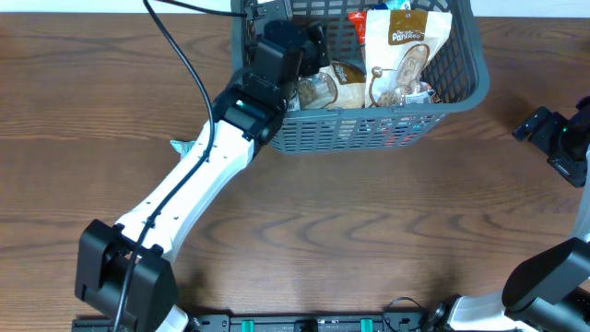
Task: Pack container
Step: 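Release the package and move the left gripper to the teal bar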
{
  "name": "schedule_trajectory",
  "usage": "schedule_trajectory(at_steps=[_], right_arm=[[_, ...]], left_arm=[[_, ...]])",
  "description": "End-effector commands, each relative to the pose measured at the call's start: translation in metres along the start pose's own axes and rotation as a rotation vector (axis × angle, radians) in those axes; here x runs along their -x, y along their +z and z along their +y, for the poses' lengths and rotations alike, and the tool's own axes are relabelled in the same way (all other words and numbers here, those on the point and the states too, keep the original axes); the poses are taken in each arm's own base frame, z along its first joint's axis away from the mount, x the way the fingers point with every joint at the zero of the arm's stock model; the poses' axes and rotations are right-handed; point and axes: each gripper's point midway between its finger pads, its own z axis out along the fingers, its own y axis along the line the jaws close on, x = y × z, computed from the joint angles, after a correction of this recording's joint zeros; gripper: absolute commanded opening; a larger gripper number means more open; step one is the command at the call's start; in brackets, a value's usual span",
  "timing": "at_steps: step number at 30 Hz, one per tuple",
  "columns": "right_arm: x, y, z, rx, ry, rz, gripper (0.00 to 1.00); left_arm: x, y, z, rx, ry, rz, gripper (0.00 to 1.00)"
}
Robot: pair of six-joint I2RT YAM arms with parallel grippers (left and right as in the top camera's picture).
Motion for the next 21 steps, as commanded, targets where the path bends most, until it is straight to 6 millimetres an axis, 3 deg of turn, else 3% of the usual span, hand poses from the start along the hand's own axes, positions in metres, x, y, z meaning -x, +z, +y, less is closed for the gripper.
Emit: schedule_trajectory(at_steps=[1,7,10,12,13,15,21], right_arm=[[0.001,0.000,-0.002,0.000,-0.005,-0.003,0.99],[0.003,0.000,-0.002,0.001,-0.005,-0.008,0.99],[0.003,0.000,-0.002,0.000,-0.005,-0.009,0.99],[0.003,0.000,-0.002,0.001,-0.005,-0.009,0.99],[0.003,0.000,-0.002,0.001,-0.005,-0.008,0.99],[0.002,0.000,-0.002,0.000,-0.005,-0.006,0.99],[0.002,0.000,-0.002,0.004,-0.005,-0.005,0.99]], left_arm=[[0.059,-0.034,0.016,0.084,0.066,-0.162,0.89],[0.153,-0.128,0.047,0.230,0.054,-0.436,0.93],[0.173,-0.171,0.066,0.291,0.026,-0.490,0.94],[0.173,-0.190,0.077,0.317,0.036,-0.469,0.95],[0.168,-0.198,0.082,0.334,0.052,-0.439,1.00],[0.155,-0.209,0.091,0.362,0.084,-0.377,0.99],[0.098,-0.230,0.125,0.464,0.210,-0.113,0.99]])
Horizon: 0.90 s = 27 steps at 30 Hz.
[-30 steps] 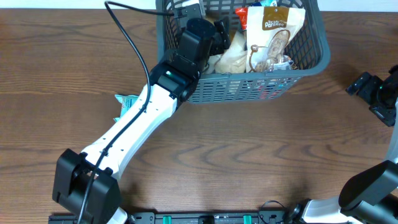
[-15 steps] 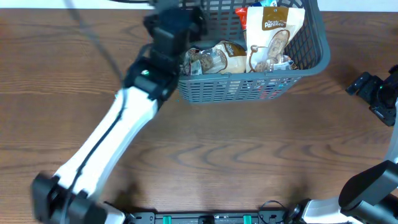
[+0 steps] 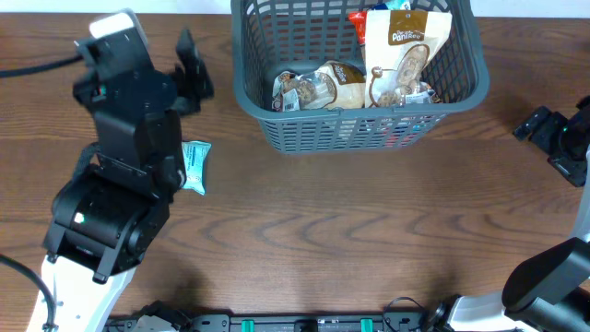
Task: Pack container
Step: 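Release the package and move the left gripper to the teal bar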
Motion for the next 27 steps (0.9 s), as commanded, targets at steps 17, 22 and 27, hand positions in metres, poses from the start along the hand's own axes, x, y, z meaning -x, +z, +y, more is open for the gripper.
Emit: schedule_trajectory(at_steps=[17,22,27], right_arm=[[-0.005,0.000,-0.002,0.002,-0.005,0.024,0.99],[-0.005,0.000,-0.002,0.003,-0.005,0.025,0.99],[-0.005,0.000,-0.002,0.003,-0.005,0.023,0.99]], left_arm=[[-0.162,0.011,0.053,0.217,0.480,0.657,0.99],[-0.202,0.036,0.060,0.233,0.446,0.831,0.99],[-0.221,0.051,0.057,0.088,0.288,0.956,0.99]])
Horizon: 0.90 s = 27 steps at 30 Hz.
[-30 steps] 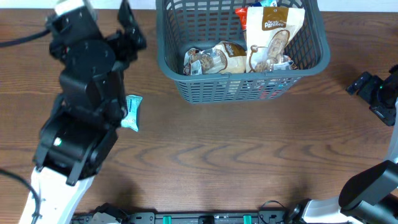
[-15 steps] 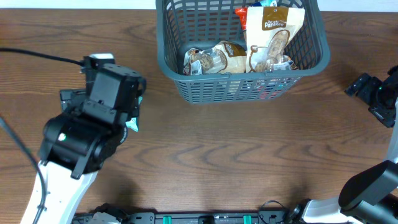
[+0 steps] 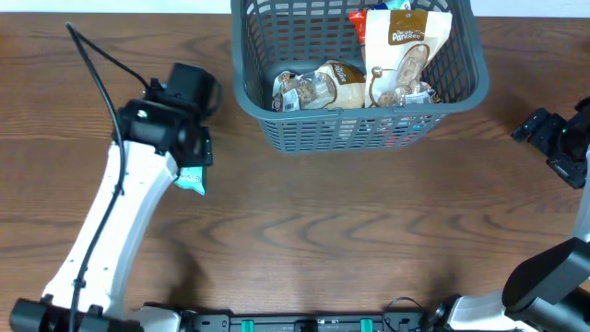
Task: Pack container
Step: 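Release the package and move the left gripper to the teal bar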
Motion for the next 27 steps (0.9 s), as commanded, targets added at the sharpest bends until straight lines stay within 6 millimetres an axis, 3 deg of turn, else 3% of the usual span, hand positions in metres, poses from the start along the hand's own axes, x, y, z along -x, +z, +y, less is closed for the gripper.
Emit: schedule_trajectory(at_steps=[1,5,11,20,24,27], right_arm=[[0.001,0.000,-0.001,0.006,-0.005,-0.001,0.99],[0.004,0.000,0.000,0.009,-0.005,-0.014,0.99],[0.006,0.000,0.000,0.011,-0.006,-0.022,0.99],[0.006,0.000,0.001,0.015,-0.005,-0.021,0.99],[0.006,0.000,0.003,0.026,-0.006,-0.019,0.99],[0.005,0.000,0.003,0.026,-0.006,-0.017,0.99]], left_arm=[[-0.002,0.002,-0.009,-0.188,-0.028,0.048,0.99],[0.002,0.000,0.005,-0.290,-0.079,0.038,0.98],[-0.002,0.001,0.001,-0.445,-0.032,0.052,0.99],[-0.030,0.044,-0.012,-0.444,0.008,0.117,0.99],[-0.029,0.061,-0.017,-0.439,-0.002,0.088,0.99],[-0.024,0.072,-0.009,-0.373,-0.078,0.089,0.99]])
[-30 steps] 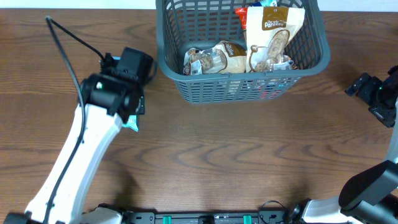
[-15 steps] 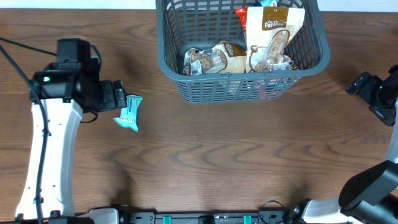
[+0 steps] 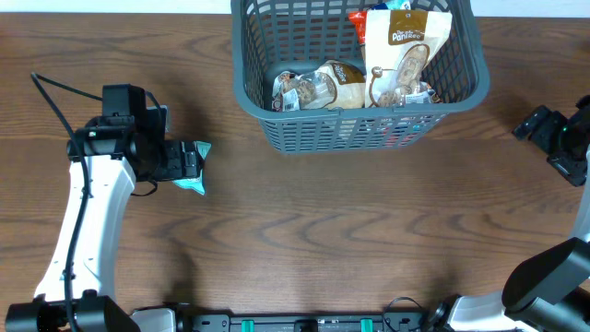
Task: Pack container
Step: 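Release the package and move the left gripper to the teal bar, then lower the left gripper and grasp the teal-white wrapped bar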
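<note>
A grey plastic basket [image 3: 261, 111] stands at the back middle of the wooden table. Inside lie a brown-and-white snack bag [image 3: 406, 55], a clear bag of snacks [image 3: 318, 88] and a red packet [image 3: 358, 26]. A small teal packet [image 3: 197, 166] lies on the table left of the basket. My left gripper [image 3: 182, 162] reaches in from the left and its black fingers cover the packet's left part; how wide they stand is hidden. My right gripper [image 3: 546, 143] rests open and empty at the far right edge.
The left arm's white link [image 3: 88, 221] runs from the near left corner up to the wrist, with a black cable looping off to the left. A rail with green clips lines the near table edge [image 3: 304, 323].
The left wrist has moved left and lower, from above the teal packet to beside it, with the fingers now pointing right onto the packet. Packet, basket and right arm have not moved.
At first my left gripper was over the basket's left half by the clear snack bag. Then it stood high at the far left, the bag lying in the basket and the teal packet on the table. It then hung above the packet, and now sits at it.
</note>
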{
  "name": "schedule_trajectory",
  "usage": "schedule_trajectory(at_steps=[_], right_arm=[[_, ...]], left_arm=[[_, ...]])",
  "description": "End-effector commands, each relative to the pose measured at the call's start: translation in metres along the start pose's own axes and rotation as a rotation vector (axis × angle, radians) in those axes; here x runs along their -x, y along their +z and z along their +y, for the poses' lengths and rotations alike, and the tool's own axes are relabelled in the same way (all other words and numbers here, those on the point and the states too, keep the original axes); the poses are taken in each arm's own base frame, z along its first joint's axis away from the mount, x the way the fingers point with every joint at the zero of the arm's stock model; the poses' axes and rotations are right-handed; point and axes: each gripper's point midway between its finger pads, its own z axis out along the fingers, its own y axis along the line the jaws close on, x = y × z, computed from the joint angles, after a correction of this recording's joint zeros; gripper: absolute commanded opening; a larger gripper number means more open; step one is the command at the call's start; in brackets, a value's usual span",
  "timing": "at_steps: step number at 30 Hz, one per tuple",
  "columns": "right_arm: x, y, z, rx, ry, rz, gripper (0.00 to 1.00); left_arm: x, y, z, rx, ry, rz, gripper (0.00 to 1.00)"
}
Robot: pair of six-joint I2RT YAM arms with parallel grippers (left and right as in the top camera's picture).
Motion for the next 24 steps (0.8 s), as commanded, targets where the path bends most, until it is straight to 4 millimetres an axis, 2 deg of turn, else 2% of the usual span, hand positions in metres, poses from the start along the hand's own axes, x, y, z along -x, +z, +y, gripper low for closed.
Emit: schedule_trajectory(at_steps=[1,4,9,17,24], right_arm=[[0.000,0.000,-0.001,0.008,-0.005,0.002,0.99],[0.000,0.000,-0.001,0.007,-0.005,0.004,0.99],[-0.001,0.000,-0.001,0.006,-0.005,0.009,0.99],[-0.003,0.000,-0.002,0.004,-0.005,0.014,0.99],[-0.003,0.000,-0.002,0.004,-0.005,0.017,0.99]], left_arm=[[0.004,0.007,0.015,0.078,-0.083,-0.004,0.99],[0.003,0.013,0.028,0.149,-0.117,0.010,0.99],[-0.001,0.029,0.029,0.189,-0.092,0.063,0.99],[0.001,0.058,0.001,0.180,0.002,0.097,0.99],[0.003,0.080,-0.001,0.188,0.016,0.119,0.99]])
